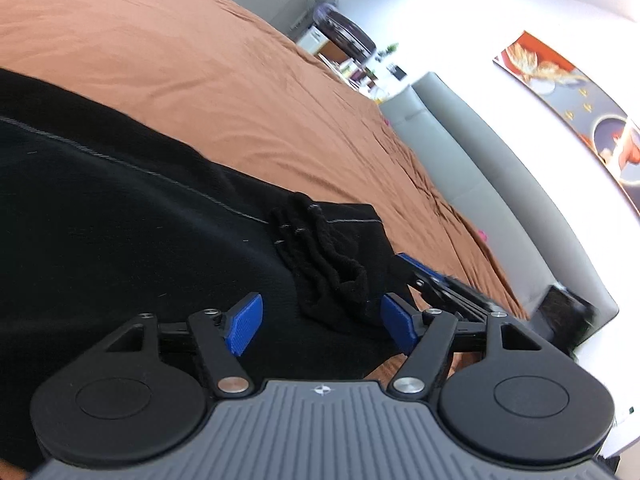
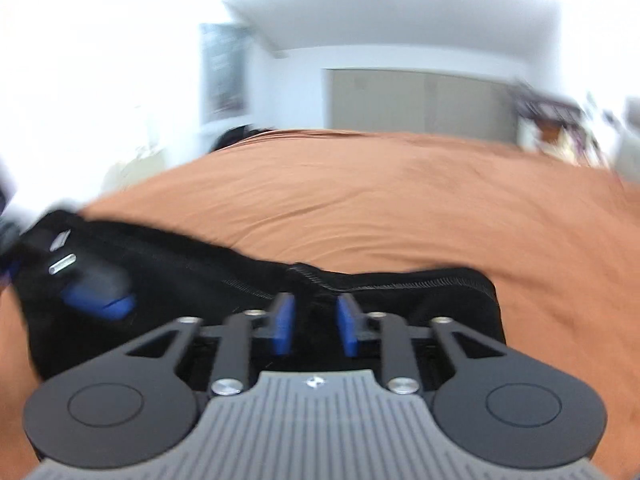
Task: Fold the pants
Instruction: 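Lift the pants with the right gripper and fold over toward the left gripper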
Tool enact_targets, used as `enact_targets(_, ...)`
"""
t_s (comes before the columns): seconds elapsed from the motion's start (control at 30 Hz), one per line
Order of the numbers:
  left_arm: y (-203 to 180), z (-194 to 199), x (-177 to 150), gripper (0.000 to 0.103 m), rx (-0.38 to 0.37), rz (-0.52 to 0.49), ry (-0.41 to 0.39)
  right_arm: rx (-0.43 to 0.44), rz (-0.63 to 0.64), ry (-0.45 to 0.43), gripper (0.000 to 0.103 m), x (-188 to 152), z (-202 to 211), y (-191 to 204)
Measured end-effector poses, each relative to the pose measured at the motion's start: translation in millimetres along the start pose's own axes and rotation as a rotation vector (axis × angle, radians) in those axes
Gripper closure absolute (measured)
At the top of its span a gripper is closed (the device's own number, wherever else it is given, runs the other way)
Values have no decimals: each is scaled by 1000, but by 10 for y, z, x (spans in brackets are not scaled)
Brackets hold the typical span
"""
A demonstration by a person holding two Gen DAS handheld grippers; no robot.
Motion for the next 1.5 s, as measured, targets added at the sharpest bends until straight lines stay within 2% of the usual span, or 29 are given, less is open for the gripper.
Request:
enact_targets(0.07, 79, 160, -17, 23, 19, 12, -18, 17, -50, 25, 89, -60, -152, 28)
enact_targets(0.17, 261, 457, -2, 21, 47, 54, -64, 12, 20, 159, 89, -320, -493, 213)
enact_targets(0.2, 340, 577, 2, 20, 60, 73, -87, -13, 52, 170, 91, -389, -505, 276)
enact_targets(0.3, 605, 994, -6, 16, 116, 140, -172, -66, 49, 154, 90, -289, -453, 335)
enact_targets(0.43, 1045, 1538, -107, 13, 181, 275, -284, -158, -2, 35, 83, -175, -168, 420)
enact_targets(0.47, 1152, 1642, -136, 13, 200, 311, -299, -152, -17, 15, 83, -171, -53, 463)
enact_targets(0.53, 1359, 1837, -211, 13, 236, 389, -331, -87, -25, 2, 82, -191, 55, 696)
enact_targets(0.6, 1504, 2009, -280, 13, 247, 445, -371, -27, 9, 20, 80, -188, -10, 990)
enact_targets(0.7, 1629, 2191, -360, 13, 283, 457, -408, 46, 28, 52, 79, -286, -106, 1505)
enact_targets(0.77, 1713, 2296, -392, 13, 300, 467, -437, 94, 40, 66, 78, -322, -132, 1870)
enact_targets(0.9, 1931, 2484, -370, 13, 282, 513, -538, 174, 114, 86, 77, -311, -161, 2545)
enact_targets(1.0, 2061, 2562, -292, 13, 346, 504, -615, 199, 199, 92, 77, -301, -279, 3011)
enact_targets(1.07, 2197, 2564, -236, 13, 335, 538, -636, 206, 217, 101, 77, -337, -327, 3252)
enact_targets(1.13, 2311, 2529, -196, 13, 300, 577, -661, 198, 219, 116, 77, -351, -448, 3387)
enact_targets(1.2, 2407, 2481, -111, 13, 306, 581, -670, 184, 232, 145, 77, -438, -592, 3495)
enact_targets(1.3, 2554, 2375, 0, 12, 289, 586, -667, 162, 293, 254, 74, -803, -905, 3619)
enact_targets(1.4, 2648, 2424, -23, 13, 249, 622, -712, 157, 290, 224, 74, -868, -938, 3654)
enact_targets(1.47, 2681, 2468, 0, 23, 237, 638, -739, 180, 243, 206, 74, -803, -869, 3614)
enact_targets(1.5, 2700, 2508, -53, 36, 235, 648, -745, 194, 222, 189, 74, -780, -814, 3581)
Point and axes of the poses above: each gripper's, at about its wrist camera, not at the fingertips, and z roughly against the way its jaws point, y to its left, x to its top, the point moved 7 cm from there along -z, roughly the way its jaws point, and after that the axes turned 4 degrees about -x, right-handed, at the moved point
